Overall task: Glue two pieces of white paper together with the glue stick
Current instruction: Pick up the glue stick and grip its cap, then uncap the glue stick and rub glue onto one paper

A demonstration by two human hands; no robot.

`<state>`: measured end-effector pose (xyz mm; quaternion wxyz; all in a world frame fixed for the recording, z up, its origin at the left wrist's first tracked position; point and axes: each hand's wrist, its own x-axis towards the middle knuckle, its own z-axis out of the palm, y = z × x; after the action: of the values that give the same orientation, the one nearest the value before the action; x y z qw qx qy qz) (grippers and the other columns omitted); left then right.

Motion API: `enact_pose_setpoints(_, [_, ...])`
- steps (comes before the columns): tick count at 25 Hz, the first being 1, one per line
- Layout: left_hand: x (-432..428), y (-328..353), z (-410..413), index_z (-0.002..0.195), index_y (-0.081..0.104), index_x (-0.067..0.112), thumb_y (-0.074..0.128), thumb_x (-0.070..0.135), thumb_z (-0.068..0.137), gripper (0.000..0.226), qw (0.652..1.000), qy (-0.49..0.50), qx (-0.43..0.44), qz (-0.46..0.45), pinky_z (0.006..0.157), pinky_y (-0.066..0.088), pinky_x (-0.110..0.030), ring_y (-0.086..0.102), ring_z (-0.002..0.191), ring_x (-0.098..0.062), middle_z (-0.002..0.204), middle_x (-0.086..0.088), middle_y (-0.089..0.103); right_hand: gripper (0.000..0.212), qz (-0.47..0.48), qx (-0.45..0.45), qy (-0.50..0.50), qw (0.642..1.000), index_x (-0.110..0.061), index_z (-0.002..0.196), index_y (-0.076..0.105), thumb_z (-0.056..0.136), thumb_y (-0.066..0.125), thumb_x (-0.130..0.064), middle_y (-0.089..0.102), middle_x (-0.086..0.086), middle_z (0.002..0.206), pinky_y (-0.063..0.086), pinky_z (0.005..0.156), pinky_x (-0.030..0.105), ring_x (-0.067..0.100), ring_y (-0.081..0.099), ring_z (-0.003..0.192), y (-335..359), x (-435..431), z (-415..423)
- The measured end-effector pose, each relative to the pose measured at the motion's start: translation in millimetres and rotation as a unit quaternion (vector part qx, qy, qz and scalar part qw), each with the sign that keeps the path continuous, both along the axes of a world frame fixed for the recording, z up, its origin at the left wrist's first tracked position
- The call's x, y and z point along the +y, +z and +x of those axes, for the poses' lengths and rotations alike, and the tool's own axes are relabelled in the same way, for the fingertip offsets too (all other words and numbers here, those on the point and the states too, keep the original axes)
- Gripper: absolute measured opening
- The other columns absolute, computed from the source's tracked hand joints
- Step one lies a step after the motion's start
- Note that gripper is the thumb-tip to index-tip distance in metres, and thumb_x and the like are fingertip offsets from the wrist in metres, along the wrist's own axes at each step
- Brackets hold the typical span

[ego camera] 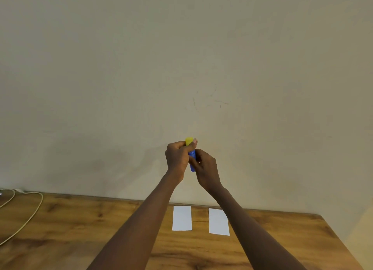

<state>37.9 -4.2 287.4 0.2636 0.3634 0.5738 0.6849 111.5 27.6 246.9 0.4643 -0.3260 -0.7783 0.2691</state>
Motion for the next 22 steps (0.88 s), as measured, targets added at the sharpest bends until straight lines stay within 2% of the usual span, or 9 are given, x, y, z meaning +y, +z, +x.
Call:
enact_pose_setpoints(2, [-3,11,-1,0.080,0.068,-0.001,0.064,0.020,0.080,0.021,0.999,-0.005,-0.032,0.014,0.070,0.047,-0.024,0.057,0.081,-0.024,0.087,-0.017,0.065,0.020,-0.003,-0.003,0.012,1.000,-0.004,0.079,0.054,0.089,0.051,-0.021,0.055,0.015,0.067,0.035,0.056,0.028,0.015,0.042,0.054,-1,-2,2])
enact_pose_setpoints(4, [-5,28,-12,0.082,0.068,0.005,0.062,0.019,0.082,0.015,0.996,-0.007,-0.074,0.048,0.082,0.044,-0.025,0.059,0.092,-0.022,0.093,-0.014,0.066,0.019,-0.015,-0.002,0.014,1.000,-0.010,0.075,0.049,0.089,0.051,-0.022,0.052,0.010,0.065,0.035,0.056,0.028,0.015,0.042,0.054,-9,-2,10])
enact_pose_setpoints(6, [-6,41,-27,0.093,0.067,0.003,0.059,0.021,0.084,0.022,0.997,-0.019,-0.053,0.060,0.092,0.039,-0.027,0.058,0.100,-0.019,0.099,-0.010,0.065,0.018,-0.041,0.020,0.003,0.999,-0.011,0.074,0.048,0.089,0.051,-0.020,0.051,0.010,0.064,0.035,0.056,0.027,0.016,0.042,0.055,-17,-1,20])
enact_pose_setpoints(8, [-9,40,-30,0.102,0.064,-0.001,0.057,0.021,0.085,0.029,0.998,-0.045,-0.018,0.045,0.089,0.038,-0.024,0.057,0.100,-0.016,0.101,-0.007,0.064,0.016,-0.051,0.037,-0.002,0.998,-0.012,0.075,0.047,0.089,0.052,-0.019,0.050,0.010,0.065,0.035,0.056,0.022,0.014,0.040,0.054,-18,-1,24])
enact_pose_setpoints(10, [-11,26,-22,0.104,0.063,-0.001,0.056,0.018,0.085,0.028,0.997,-0.070,-0.018,0.026,0.083,0.040,-0.021,0.056,0.098,-0.016,0.102,-0.008,0.063,0.015,-0.037,0.050,-0.001,0.998,-0.013,0.075,0.048,0.089,0.052,-0.019,0.049,0.007,0.064,0.032,0.054,0.013,0.010,0.039,0.053,-9,-2,20])
enact_pose_setpoints(15, [-14,-6,-8,0.104,0.062,0.003,0.056,0.010,0.085,0.022,0.990,-0.116,-0.085,0.012,0.084,0.045,-0.023,0.058,0.098,-0.021,0.103,-0.012,0.063,0.010,-0.014,0.094,0.029,0.995,-0.019,0.080,0.051,0.090,0.049,-0.021,0.050,-0.002,0.066,0.035,0.053,0.013,0.009,0.044,0.057,12,-4,12])
enact_pose_setpoints(18, [-18,-12,0,0.111,0.060,0.012,0.055,0.017,0.086,0.026,0.990,-0.115,-0.087,0.011,0.073,0.051,-0.016,0.062,0.092,-0.017,0.104,-0.009,0.064,0.006,-0.009,0.088,0.038,0.995,-0.019,0.088,0.050,0.091,0.045,-0.018,0.053,-0.002,0.074,0.038,0.055,0.011,0.011,0.047,0.064,15,-4,11])
enact_pose_setpoints(20, [-20,-12,1,0.106,0.062,0.018,0.054,0.021,0.086,0.022,0.990,-0.117,-0.079,-0.003,0.083,0.047,-0.028,0.061,0.094,-0.016,0.103,-0.006,0.065,0.009,-0.006,0.081,0.043,0.996,-0.012,0.096,0.051,0.092,0.043,-0.015,0.055,-0.001,0.080,0.040,0.058,0.008,0.011,0.049,0.067,17,-5,12])
enact_pose_setpoints(22, [-23,-9,0,0.095,0.063,0.023,0.054,0.022,0.086,0.013,0.985,-0.143,-0.094,-0.014,0.091,0.044,-0.040,0.061,0.098,-0.019,0.101,-0.004,0.065,0.026,0.005,0.070,0.044,0.997,-0.003,0.115,0.049,0.093,0.040,-0.012,0.056,-0.002,0.094,0.040,0.069,0.010,0.006,0.052,0.078,18,-7,12])
